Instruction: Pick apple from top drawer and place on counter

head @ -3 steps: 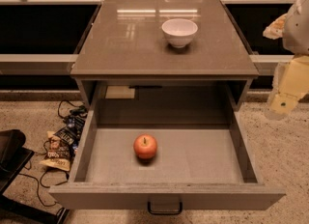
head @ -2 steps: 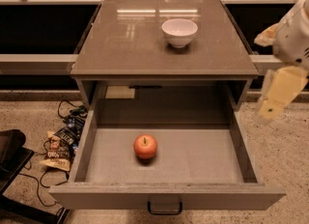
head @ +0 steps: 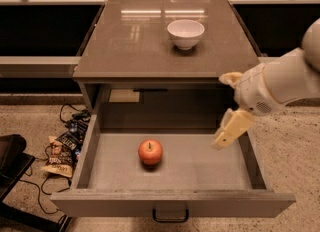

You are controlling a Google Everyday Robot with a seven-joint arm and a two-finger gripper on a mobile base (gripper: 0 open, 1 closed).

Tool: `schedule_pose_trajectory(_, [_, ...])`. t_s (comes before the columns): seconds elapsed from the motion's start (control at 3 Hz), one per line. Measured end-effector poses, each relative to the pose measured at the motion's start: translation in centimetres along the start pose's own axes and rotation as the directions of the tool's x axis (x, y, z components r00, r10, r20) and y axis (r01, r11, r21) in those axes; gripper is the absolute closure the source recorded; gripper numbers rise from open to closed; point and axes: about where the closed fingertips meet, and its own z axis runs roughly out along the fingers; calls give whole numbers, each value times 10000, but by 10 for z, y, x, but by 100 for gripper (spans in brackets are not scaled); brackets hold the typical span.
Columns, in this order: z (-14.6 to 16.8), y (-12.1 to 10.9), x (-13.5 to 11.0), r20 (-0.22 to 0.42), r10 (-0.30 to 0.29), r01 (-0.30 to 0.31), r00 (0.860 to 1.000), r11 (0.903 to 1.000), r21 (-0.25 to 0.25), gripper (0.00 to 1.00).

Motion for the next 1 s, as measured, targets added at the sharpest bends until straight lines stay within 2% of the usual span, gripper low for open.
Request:
schedule_pose_trajectory(0.33, [42, 0, 2, 750, 422, -414, 9963, 9991, -117, 0])
schedule_pose_trajectory(0.67, [50, 1, 2, 773, 453, -439, 9960, 9988, -199, 0])
schedule_pose_trajectory(1.0, [87, 7, 4, 884, 608, -555, 9942, 9966, -608, 0])
